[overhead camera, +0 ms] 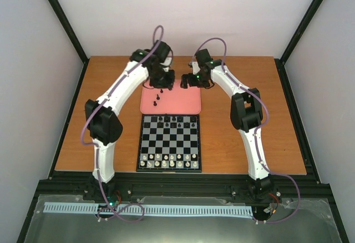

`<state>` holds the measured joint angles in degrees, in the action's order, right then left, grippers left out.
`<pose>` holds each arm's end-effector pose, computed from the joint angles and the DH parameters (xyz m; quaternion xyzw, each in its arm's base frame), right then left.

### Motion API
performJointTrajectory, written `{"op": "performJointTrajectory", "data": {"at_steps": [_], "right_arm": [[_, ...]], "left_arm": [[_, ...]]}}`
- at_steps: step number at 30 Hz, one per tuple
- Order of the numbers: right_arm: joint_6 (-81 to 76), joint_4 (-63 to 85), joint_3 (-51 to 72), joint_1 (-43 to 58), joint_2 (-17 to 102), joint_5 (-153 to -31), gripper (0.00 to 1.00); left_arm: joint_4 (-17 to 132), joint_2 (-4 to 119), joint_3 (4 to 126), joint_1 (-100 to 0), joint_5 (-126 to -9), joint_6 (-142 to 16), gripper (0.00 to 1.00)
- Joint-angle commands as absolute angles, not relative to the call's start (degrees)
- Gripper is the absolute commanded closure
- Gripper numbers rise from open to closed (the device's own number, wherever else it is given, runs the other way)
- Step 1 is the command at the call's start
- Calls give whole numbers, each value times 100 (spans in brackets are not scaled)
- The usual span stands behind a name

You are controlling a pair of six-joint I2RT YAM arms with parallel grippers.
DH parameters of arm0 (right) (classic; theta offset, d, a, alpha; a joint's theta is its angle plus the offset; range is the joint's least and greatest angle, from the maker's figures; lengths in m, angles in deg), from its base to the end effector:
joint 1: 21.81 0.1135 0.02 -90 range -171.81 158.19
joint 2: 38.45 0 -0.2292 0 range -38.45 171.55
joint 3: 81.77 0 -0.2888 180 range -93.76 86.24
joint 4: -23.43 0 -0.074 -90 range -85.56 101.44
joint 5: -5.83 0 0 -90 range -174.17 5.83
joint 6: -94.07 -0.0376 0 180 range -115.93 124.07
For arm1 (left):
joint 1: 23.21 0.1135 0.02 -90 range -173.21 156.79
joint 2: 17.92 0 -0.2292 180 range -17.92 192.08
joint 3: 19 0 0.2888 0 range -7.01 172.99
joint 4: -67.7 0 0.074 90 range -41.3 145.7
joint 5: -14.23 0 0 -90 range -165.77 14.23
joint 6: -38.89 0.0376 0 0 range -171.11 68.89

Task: Set up the chess pieces on the board
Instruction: Pick up the chess piece from the storage box, then place the chess piece on the chessboard.

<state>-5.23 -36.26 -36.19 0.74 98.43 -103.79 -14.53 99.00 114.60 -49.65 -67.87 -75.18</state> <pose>0.4818 0.2137 0.1610 -0.1511 0.9453 0.2241 0.1827 0.3975 -0.2034 0.2995 0.0347 0.9745 -0.1510 0.1623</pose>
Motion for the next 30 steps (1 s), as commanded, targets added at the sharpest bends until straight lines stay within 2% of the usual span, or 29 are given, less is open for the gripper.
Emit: {"op": "performJointTrajectory", "data": {"at_steps": [1,8,19,30], "right_arm": [[-576,-3678,-3755,85,9549,-9978,0],[-603,-3722,-3790,34,9419,-9479,0],[-556,-3717,-3628,-216,9389,-9439,0],[-552,-3708,-3576,-350,9393,-9511,0]], "left_arm": [[-1223,9924,11263,-5428,-5994,-7696,96],[-1185,10212,11238,-5907,-5690,-7614,96],[-982,10685,10698,-6198,-5785,-7527,97],[-1094,11108,10864,-6294,-5924,-7461,97]]}}
